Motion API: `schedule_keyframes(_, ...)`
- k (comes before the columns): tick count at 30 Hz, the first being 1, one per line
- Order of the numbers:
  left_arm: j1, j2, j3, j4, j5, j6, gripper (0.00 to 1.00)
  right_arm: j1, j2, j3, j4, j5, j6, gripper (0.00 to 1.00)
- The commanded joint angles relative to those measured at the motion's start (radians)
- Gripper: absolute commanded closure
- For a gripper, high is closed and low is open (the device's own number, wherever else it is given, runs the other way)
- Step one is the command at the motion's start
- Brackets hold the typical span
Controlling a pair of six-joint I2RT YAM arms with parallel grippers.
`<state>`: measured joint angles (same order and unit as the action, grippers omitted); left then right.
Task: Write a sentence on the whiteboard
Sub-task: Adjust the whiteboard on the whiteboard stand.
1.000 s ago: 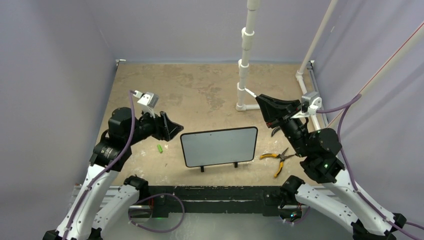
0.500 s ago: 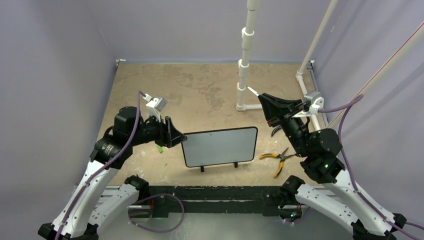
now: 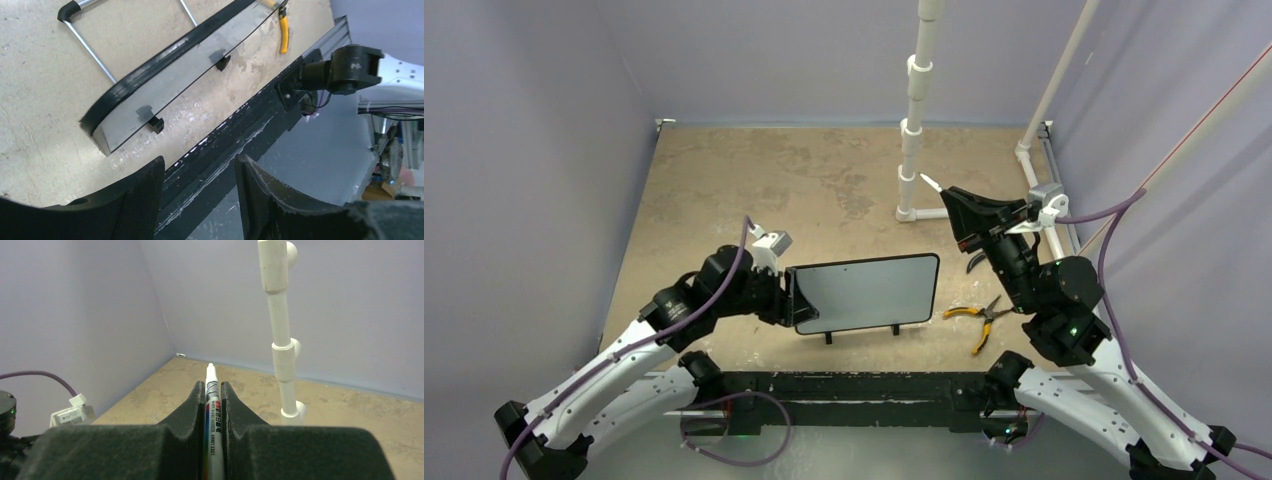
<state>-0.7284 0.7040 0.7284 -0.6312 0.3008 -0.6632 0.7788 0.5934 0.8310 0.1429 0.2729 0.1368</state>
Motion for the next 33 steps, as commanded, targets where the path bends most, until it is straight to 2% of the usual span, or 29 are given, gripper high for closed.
schedule_keyframes(1, -0.081, 0.003, -0.037, 0.101, -0.138, -0.058, 0.47, 0.003, -0.011, -0.010, 0.022, 0.031, -0.016, 1.00)
schedule_keyframes(6, -0.164, 0.031, -0.058, 0.135, -0.281, -0.015, 0.47, 0.004, -0.018, -0.020, 0.035, 0.034, -0.019, 1.00)
schedule_keyframes(15, -0.181, 0.081, -0.042, 0.109, -0.448, 0.045, 0.47, 0.003, -0.014, -0.021, 0.038, 0.035, -0.026, 1.00)
schedule_keyframes(21, -0.181, 0.093, -0.046, 0.128, -0.493, 0.076, 0.47, 0.004, -0.002, -0.027, 0.052, 0.035, -0.029, 1.00)
schedule_keyframes(25, -0.183, 0.090, -0.046, 0.158, -0.472, 0.085, 0.46, 0.003, 0.009, -0.023, 0.052, 0.035, -0.032, 1.00)
schedule_keyframes(33, -0.183, 0.099, -0.011, 0.103, -0.507, 0.141, 0.45, 0.002, 0.016, -0.028, 0.063, 0.035, -0.032, 1.00)
